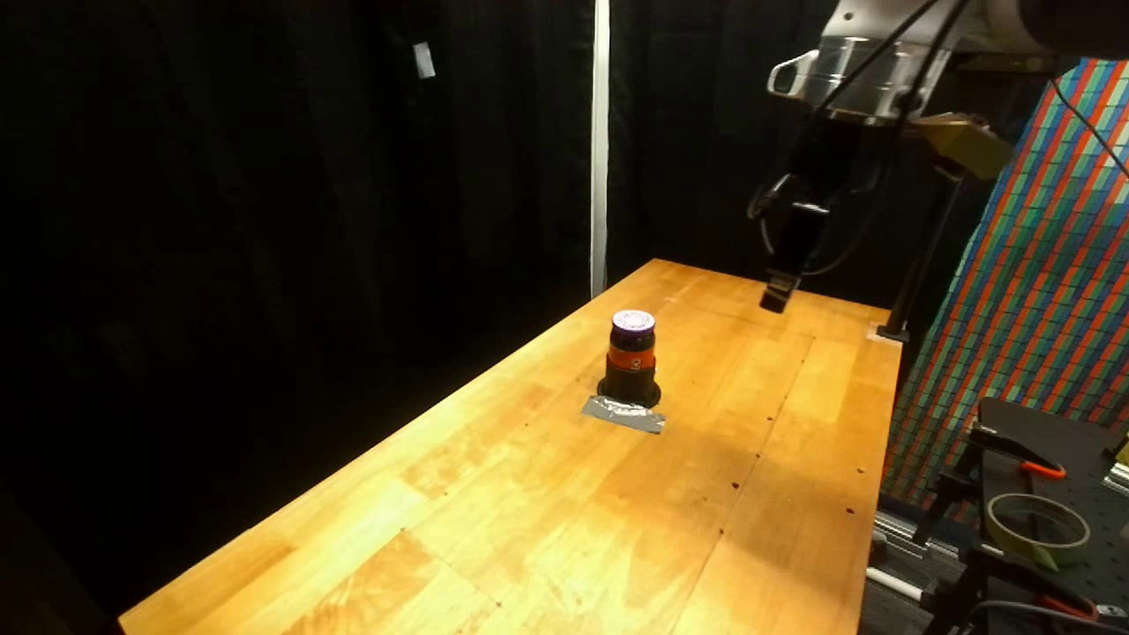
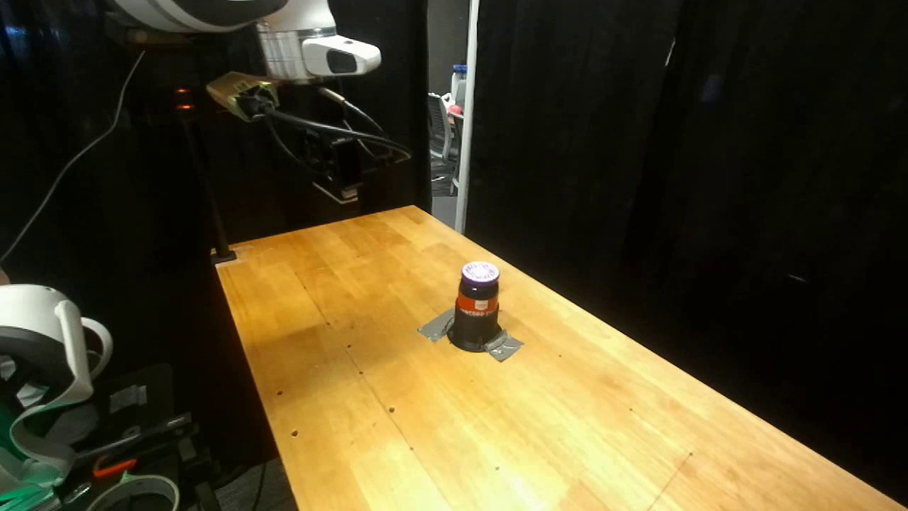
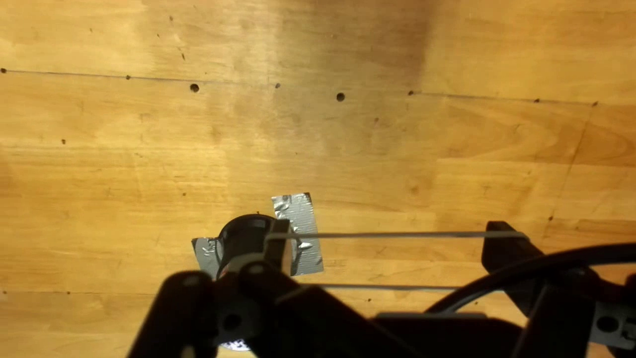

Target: Put the rubber bung around the neck of the brown bottle

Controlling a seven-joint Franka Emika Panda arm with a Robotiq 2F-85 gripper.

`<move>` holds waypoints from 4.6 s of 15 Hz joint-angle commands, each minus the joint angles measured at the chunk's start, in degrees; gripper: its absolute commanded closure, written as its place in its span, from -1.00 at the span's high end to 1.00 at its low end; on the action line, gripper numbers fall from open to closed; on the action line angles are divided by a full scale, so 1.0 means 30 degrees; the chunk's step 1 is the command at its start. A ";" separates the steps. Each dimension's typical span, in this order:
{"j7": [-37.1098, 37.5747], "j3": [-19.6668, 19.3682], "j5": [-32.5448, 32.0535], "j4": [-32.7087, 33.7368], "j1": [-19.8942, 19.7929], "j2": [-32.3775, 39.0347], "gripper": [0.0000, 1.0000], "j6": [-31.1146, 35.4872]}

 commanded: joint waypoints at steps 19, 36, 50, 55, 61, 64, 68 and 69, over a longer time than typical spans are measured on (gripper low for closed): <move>0.9537 -0.4093 -0.5493 1.3083 0.0970 1.4196 1.00 0.0907; 0.2453 -0.4487 -0.1573 1.3554 0.0010 1.6039 1.00 0.1480; 0.2602 -0.4932 -0.1848 1.5617 0.0294 1.7713 1.00 0.1760; 0.2315 -0.4687 -0.1557 1.5721 0.0199 1.7845 1.00 0.1642; 0.0110 -0.3586 0.0231 1.3717 -0.0628 1.6257 1.00 -0.0636; -0.0368 -0.3707 0.0587 1.2044 -0.0846 1.5045 1.00 0.0206; -0.0675 -0.3665 0.0998 0.9443 -0.0908 1.3529 1.00 0.2085; -0.0781 -0.3589 0.1106 0.8881 -0.0906 1.3276 1.00 0.2587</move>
